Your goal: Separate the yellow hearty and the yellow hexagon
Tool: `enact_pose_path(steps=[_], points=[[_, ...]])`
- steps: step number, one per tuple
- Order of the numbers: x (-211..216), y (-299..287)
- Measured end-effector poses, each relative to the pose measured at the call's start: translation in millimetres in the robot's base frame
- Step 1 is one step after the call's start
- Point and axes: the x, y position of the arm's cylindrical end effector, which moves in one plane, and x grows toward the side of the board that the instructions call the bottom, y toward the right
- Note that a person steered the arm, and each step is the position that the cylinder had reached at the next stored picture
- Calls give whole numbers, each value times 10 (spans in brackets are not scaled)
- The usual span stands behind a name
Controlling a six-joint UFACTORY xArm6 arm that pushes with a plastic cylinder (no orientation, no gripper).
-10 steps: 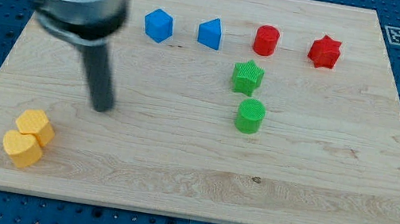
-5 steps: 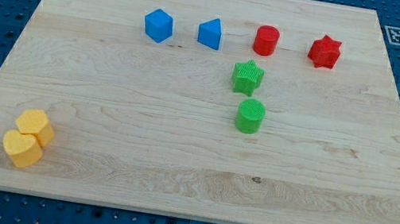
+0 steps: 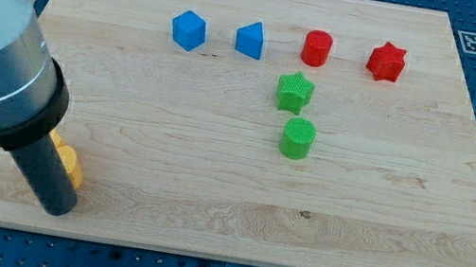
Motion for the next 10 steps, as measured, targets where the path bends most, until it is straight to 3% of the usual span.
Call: enact_pose_path(steps=[3,5,7,10], points=[[-196,-215],[-197,-659],[-631,-1012],[-363,-284]])
